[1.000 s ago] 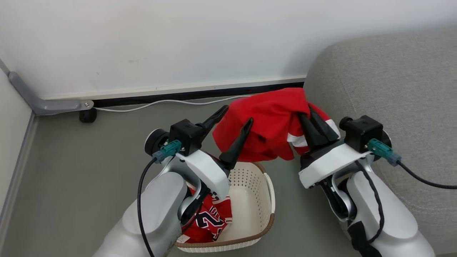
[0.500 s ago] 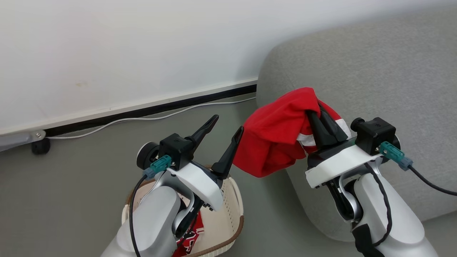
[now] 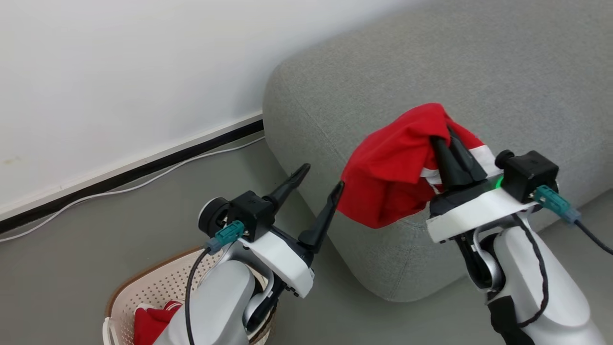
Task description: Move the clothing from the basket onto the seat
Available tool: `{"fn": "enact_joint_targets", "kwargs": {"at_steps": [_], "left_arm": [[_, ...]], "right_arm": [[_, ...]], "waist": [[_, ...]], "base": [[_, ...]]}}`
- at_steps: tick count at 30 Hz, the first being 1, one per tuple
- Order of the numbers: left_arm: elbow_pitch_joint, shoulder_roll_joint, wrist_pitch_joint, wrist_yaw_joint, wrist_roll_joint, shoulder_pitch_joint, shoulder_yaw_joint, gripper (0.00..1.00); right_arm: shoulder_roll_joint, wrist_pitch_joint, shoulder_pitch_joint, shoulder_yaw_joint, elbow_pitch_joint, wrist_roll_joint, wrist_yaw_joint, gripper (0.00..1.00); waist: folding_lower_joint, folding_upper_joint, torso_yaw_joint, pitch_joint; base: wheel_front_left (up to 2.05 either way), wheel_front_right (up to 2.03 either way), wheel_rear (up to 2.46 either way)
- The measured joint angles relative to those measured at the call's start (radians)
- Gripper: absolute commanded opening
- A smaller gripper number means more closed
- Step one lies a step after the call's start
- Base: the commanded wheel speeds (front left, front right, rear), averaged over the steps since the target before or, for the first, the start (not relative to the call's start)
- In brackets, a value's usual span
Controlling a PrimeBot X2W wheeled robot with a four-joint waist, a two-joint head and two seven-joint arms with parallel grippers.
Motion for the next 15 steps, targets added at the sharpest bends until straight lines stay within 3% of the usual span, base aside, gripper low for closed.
{"fn": "enact_joint_targets", "kwargs": {"at_steps": [15], "left_arm": [[0.007, -0.002, -0.003, 0.0, -0.057, -0.04, -0.117, 1.0]], "right_arm": [[-0.035, 0.0, 0.078, -0.188, -0.152, -0.021, 0.0, 0.0]], "waist": [[0.0, 0.0, -0.043, 0.044]], "base": [[0.0, 0.0, 0.0]]}}
